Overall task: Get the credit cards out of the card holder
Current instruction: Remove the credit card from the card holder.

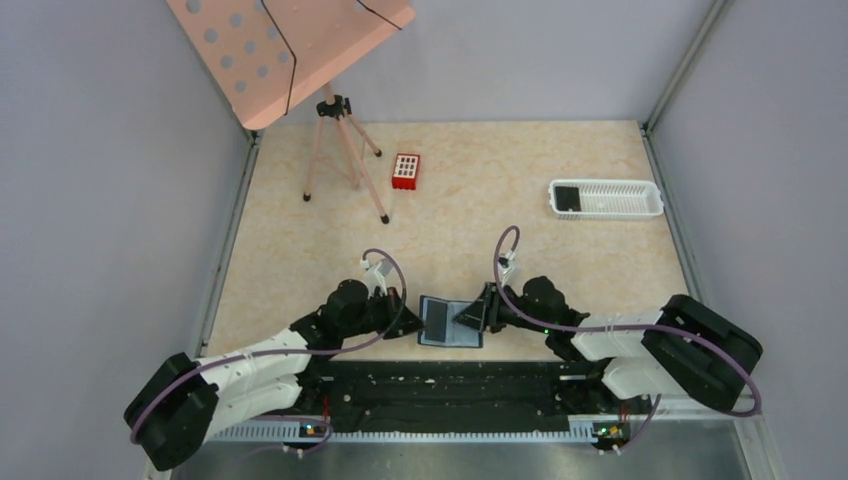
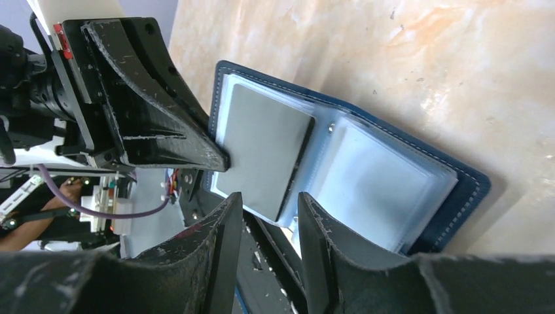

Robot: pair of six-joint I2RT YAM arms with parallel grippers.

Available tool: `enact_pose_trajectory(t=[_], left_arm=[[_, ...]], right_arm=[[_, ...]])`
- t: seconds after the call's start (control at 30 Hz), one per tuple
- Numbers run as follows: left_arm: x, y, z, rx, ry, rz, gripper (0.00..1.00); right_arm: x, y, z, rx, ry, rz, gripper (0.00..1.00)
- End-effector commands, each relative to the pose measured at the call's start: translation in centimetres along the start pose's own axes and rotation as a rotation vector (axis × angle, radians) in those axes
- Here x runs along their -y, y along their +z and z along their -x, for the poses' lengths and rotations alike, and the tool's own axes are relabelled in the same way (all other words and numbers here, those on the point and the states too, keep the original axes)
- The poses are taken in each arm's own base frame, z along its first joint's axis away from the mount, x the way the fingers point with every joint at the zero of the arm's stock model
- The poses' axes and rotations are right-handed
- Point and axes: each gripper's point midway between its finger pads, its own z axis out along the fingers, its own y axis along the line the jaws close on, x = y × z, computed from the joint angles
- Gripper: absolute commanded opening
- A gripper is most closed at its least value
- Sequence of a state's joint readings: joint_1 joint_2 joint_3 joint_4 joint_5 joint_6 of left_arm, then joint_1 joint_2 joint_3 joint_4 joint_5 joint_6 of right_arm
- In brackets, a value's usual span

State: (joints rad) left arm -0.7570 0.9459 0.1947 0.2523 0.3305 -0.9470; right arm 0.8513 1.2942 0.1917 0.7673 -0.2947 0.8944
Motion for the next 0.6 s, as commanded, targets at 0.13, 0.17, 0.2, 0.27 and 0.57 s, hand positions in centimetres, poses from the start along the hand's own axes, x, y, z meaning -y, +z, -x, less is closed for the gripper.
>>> enact_pose_trajectory(t=[0.13, 0.17, 0.2, 0.27, 0.57], left_arm=[[4.6, -1.0, 2.2, 0.112, 0.033, -0.211, 0.0], [4.9, -1.1, 2.3, 0.116, 0.034, -0.226, 0.0], [5.3, -1.3, 2.4, 0.122, 0.036, -0.244, 0.0], [5.9, -1.5, 2.6, 0.13, 0.039, -0.275, 0.0], [7.0, -2.4, 2.6, 0.151, 0.048, -0.337, 0.0]], right_arm=[[-3.9, -1.4, 2.2, 0.065, -0.06, 0.203, 0.37], [-4.0, -1.5, 2.3, 0.07, -0.06, 0.213, 0.37], [-4.3, -1.6, 2.3, 0.068, -0.056, 0.227, 0.37], [-4.6, -1.8, 2.4, 0.073, -0.049, 0.249, 0.37], [-4.8, -2.0, 2.6, 0.079, -0.025, 0.289, 0.37]])
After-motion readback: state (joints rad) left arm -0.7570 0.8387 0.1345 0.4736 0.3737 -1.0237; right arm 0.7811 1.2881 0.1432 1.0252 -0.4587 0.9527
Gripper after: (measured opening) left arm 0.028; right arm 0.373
